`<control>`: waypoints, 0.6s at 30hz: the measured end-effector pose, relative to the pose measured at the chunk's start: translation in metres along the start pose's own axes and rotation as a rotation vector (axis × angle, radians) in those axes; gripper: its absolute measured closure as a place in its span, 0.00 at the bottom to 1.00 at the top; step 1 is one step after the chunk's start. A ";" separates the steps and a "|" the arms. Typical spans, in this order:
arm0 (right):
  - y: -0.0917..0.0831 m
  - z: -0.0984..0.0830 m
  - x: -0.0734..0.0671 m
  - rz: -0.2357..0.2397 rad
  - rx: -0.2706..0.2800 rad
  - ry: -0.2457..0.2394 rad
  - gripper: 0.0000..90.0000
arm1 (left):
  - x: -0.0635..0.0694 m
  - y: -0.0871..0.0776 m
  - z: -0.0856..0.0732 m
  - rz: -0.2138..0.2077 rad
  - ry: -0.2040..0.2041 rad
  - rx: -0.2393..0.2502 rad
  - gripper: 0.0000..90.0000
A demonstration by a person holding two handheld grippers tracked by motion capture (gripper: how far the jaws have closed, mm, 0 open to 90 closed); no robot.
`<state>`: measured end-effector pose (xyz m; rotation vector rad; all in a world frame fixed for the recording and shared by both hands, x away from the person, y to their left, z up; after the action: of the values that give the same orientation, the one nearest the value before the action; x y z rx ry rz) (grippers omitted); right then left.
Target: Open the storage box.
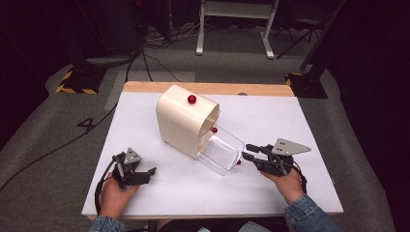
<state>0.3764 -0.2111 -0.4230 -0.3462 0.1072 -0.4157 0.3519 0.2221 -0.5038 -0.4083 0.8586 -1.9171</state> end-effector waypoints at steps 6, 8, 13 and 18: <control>0.010 0.030 -0.004 0.011 0.032 -0.030 0.70 | 0.000 0.000 0.000 0.002 -0.001 0.001 0.30; 0.015 0.037 -0.005 0.019 0.033 -0.041 0.70 | 0.000 0.000 0.000 0.001 0.001 0.000 0.30; 0.027 0.049 -0.006 0.035 0.038 -0.050 0.69 | 0.000 0.000 0.000 0.004 0.004 0.001 0.30; 0.048 0.063 -0.004 0.057 0.045 -0.059 0.69 | 0.000 0.000 0.000 0.004 0.001 0.001 0.30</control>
<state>0.4015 -0.1489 -0.3804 -0.3099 0.0498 -0.3510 0.3519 0.2219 -0.5040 -0.4047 0.8589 -1.9146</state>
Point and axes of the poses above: each handheld gripper's, and its own axes: y roughly forward along the jaws, z roughly out of its top, x roughly to its right, the point moved 3 cm from there along y, roughly forward along the jaws, and after that the axes turned 8 degrees about z, right-handed, at the moved point
